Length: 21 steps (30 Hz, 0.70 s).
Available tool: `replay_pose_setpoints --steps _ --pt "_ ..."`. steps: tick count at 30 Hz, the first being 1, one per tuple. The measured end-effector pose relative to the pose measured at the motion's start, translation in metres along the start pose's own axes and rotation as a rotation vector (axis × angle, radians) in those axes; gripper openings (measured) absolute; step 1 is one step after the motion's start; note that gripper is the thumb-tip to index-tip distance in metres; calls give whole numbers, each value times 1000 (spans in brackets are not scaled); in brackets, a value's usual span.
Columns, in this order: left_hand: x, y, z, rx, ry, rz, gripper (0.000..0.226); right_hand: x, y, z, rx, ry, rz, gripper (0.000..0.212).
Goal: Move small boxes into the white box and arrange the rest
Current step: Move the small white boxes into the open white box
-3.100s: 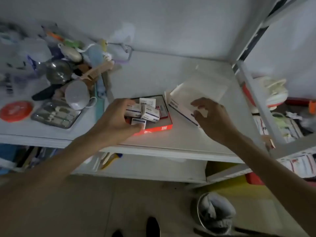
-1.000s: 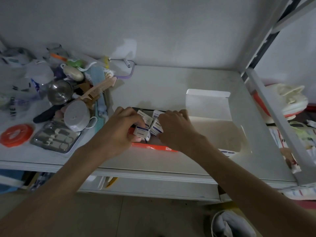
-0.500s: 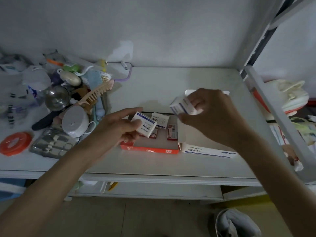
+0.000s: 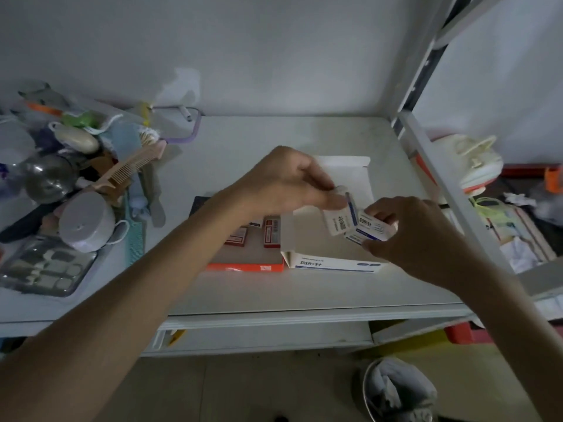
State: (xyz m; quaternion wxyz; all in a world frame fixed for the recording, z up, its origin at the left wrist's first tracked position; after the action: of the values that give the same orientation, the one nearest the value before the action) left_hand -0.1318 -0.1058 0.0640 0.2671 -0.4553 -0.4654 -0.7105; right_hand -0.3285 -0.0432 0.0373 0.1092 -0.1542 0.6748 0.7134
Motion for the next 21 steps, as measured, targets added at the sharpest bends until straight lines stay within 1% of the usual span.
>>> replay_pose_setpoints --steps 3,7,9,10,12,15,17,19,21 --pt "17 -17 -27 -145 -110 -350 13 3 0 3 19 -9 28 50" --pt "4 -46 -52 -301 -152 -846 17 4 3 3 71 8 28 49" --pt "-8 -58 -54 -399 -145 -1007 21 5 0 1 48 36 26 45" --pt "-12 -62 -55 -441 -147 -1042 22 6 -2 0 28 57 40 44" --pt "-19 -63 -55 -460 -163 -1044 19 7 -6 -1 -16 81 57 44" --pt "-19 -55 -51 -414 -213 -914 26 7 -7 -2 -54 109 39 44" --pt "-22 -48 -44 -370 -247 -835 26 6 -7 -5 -75 150 35 44" --pt "-29 -41 -37 -317 -266 -808 25 6 -10 -9 -89 152 41 45" --pt "-34 -34 -30 -307 -236 -812 26 6 -14 -13 -106 140 35 46"
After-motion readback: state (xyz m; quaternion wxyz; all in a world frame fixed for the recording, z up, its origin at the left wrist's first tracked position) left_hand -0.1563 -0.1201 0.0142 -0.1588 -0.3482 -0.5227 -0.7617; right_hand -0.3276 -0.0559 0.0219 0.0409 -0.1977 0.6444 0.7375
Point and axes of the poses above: each hand's wrist, its own z-axis away from the middle knuckle, its own y-axis out of the back of the hand, x = y × z, the point moved 1 cm from there along -z, towards the middle knuckle, and after that the axes turned 1 degree about z, right-handed, at the moved point
